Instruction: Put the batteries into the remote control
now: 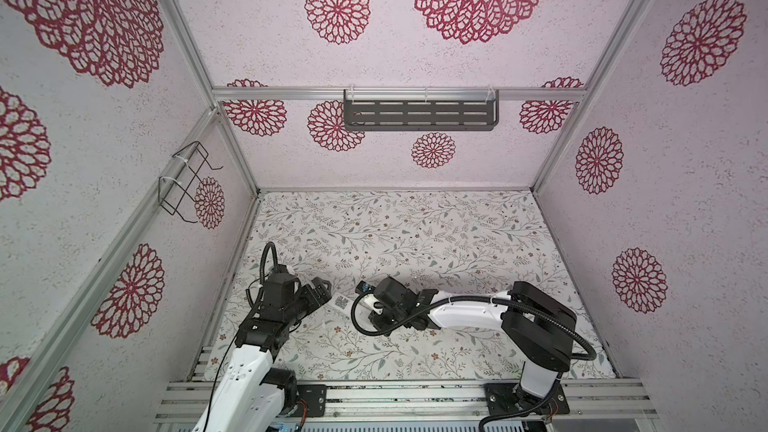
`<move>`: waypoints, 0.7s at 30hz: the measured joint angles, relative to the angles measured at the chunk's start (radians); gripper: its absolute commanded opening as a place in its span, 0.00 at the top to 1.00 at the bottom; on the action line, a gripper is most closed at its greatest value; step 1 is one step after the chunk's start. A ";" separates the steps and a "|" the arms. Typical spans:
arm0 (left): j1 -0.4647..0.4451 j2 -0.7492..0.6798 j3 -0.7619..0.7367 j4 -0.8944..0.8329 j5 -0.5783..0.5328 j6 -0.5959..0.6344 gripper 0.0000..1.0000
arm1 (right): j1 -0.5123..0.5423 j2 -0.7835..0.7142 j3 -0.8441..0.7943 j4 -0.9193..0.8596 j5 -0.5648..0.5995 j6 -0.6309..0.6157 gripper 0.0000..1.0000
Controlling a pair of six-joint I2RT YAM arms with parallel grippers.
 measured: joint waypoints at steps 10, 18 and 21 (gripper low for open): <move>0.000 0.000 0.000 0.000 0.000 0.000 0.03 | 0.004 0.033 0.078 -0.074 0.008 -0.006 0.86; 0.001 -0.011 0.000 0.000 0.000 0.000 0.03 | 0.004 0.131 0.211 -0.097 0.005 -0.021 0.85; 0.001 -0.011 0.000 0.000 0.000 0.000 0.03 | 0.004 0.132 0.213 -0.097 0.004 -0.022 0.83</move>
